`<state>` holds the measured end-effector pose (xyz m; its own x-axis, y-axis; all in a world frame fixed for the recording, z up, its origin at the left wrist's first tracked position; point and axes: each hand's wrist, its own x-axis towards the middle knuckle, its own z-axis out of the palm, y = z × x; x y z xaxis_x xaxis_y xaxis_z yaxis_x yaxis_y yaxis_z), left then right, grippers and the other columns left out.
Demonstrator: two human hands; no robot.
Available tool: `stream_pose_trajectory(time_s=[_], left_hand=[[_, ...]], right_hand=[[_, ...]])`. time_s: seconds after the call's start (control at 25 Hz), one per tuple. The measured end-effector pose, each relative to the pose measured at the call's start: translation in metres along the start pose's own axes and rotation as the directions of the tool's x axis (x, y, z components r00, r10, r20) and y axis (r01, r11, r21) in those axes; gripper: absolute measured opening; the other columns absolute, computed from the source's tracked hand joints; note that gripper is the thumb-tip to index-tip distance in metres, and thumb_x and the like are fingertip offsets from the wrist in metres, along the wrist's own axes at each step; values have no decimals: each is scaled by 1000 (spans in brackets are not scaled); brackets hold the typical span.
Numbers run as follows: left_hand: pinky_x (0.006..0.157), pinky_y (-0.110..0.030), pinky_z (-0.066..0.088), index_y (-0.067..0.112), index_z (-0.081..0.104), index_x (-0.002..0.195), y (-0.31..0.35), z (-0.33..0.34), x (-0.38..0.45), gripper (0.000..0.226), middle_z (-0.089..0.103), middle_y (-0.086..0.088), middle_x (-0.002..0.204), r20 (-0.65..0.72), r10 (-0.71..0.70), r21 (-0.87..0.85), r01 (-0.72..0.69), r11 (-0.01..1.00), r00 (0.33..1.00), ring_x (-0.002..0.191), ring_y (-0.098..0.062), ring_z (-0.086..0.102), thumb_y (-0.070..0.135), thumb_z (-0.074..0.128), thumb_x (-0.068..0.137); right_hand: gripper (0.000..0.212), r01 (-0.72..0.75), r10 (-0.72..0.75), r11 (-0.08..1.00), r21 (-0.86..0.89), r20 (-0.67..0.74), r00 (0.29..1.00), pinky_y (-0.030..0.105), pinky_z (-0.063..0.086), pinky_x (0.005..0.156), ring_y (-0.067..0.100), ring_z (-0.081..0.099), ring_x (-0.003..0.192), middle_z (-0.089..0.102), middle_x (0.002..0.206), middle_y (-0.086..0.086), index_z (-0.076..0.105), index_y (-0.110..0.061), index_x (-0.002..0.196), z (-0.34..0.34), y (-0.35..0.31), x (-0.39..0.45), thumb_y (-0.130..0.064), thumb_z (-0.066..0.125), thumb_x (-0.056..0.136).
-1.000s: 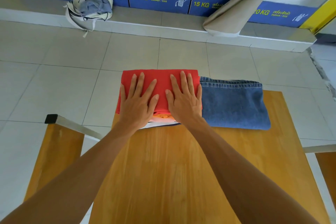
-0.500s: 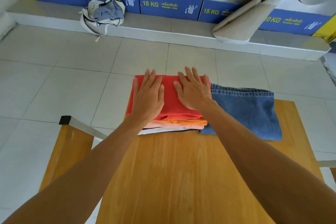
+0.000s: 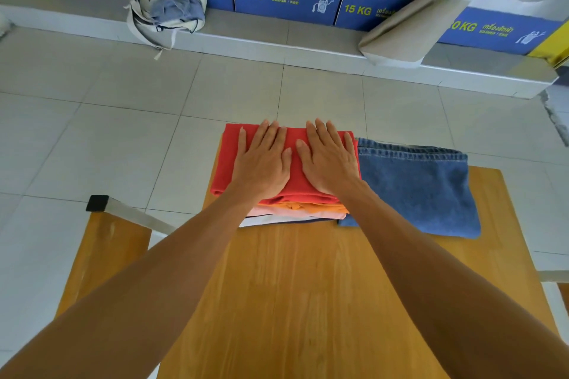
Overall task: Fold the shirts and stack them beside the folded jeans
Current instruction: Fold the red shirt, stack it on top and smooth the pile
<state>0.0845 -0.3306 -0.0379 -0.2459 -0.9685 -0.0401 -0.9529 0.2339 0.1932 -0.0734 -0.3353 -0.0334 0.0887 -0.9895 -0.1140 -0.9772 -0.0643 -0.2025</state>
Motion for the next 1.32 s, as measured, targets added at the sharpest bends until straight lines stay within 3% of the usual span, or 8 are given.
stream_pose_trajectory(time_s=[0.16,0.32,0.44,0.52,0.72,0.84,0.96,1.32], left_hand=[[119,-58,0,16,12,155,2,0,-4,62,10,-2,164,17,-21,-4,21,1000,1000,152,-19,-1,45,8,99],[119,-59,-1,15,10,155,5,0,-3,62,10,-4,164,10,-32,15,32,999,999,152,-21,-1,45,8,100],[118,-60,-1,16,8,155,5,-2,-1,62,8,-4,164,43,-25,18,25,1000,999,152,-21,-2,45,8,100],[118,-61,-1,16,8,155,4,-3,0,62,7,-3,165,65,-10,17,9,1000,998,152,-21,-3,45,8,100],[117,-61,-5,18,6,155,8,-14,-1,61,0,-7,165,79,15,-37,-12,999,997,151,-24,-8,45,14,101],[118,-56,-8,24,7,155,26,-14,-27,70,-3,-4,165,25,237,-136,-232,963,971,151,-20,-11,61,12,96],[120,-55,0,27,6,155,30,-3,-49,71,-4,-3,165,51,392,0,-393,920,919,151,-20,-6,63,17,95],[121,-53,9,38,15,152,21,1,-50,52,10,0,164,-10,389,15,-389,921,921,151,-19,7,40,26,102]], right_hand=[[71,-330,326,942,57,64,943,62,-3,116,27,6,152,18,164,8,23,-14,155,-17,38,-8,-58,12,99],[40,-463,519,836,294,-151,842,48,40,95,33,55,115,61,124,13,58,-11,121,-45,51,-21,-40,40,99],[14,-231,331,845,482,-133,934,19,45,64,7,65,83,68,92,-11,69,-26,102,-58,41,-47,-25,59,92],[17,-96,148,883,459,-78,986,7,40,68,-3,57,82,63,91,-19,75,-29,99,-56,36,-73,-20,72,85],[33,62,-27,949,310,-116,993,34,34,94,19,46,116,62,120,-6,74,-29,108,-43,38,-103,-24,81,77],[19,106,-37,965,241,-275,961,36,38,88,22,56,107,71,104,-7,76,-23,97,-46,38,-105,-13,76,81],[13,90,-37,987,130,-366,930,39,41,83,25,61,95,72,88,-3,73,-17,95,-41,35,-113,-10,71,84],[15,75,-30,992,104,-380,925,44,47,81,28,64,92,75,92,0,77,-15,97,-39,47,-125,-9,75,83]])
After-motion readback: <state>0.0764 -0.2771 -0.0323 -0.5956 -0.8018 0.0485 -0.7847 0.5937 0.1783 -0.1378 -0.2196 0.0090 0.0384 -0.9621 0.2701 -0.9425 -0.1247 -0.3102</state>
